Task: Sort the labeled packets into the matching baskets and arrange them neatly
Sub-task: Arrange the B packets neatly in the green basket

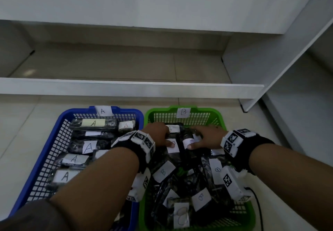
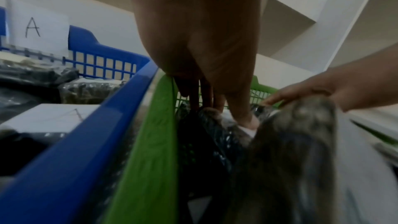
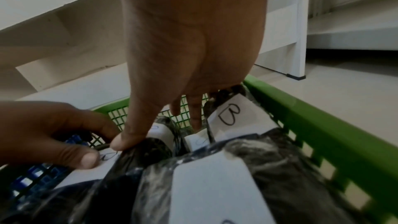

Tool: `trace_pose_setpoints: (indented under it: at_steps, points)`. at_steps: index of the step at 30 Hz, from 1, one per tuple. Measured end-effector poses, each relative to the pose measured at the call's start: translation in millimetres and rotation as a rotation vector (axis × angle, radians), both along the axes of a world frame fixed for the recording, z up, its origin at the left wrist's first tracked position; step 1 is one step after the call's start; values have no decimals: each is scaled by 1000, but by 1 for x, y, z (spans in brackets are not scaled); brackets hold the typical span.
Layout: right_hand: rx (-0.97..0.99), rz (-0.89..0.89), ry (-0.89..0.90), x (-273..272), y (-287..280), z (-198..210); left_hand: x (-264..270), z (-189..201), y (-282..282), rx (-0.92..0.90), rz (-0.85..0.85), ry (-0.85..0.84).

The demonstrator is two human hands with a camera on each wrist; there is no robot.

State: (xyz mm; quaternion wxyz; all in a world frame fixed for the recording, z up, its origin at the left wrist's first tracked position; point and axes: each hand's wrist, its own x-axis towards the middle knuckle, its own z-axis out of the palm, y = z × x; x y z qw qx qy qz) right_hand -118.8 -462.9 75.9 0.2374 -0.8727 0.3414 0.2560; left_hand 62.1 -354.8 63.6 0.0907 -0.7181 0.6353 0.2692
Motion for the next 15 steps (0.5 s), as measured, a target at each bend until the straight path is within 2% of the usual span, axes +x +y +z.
trace_pose_setpoints:
  at_steps: [3, 7, 12, 15]
  points:
    - [-25, -21, 24, 9, 7, -4, 2, 5, -3, 20, 66, 125]
    - [93, -144, -20, 18, 8, 2, 9, 17, -3, -38, 156, 324]
    - [120, -213, -37, 30, -4, 21, 40, 32, 5, -97, 413, 595]
    - [115, -201, -68, 39, -5, 37, 59, 39, 14, -97, 641, 881]
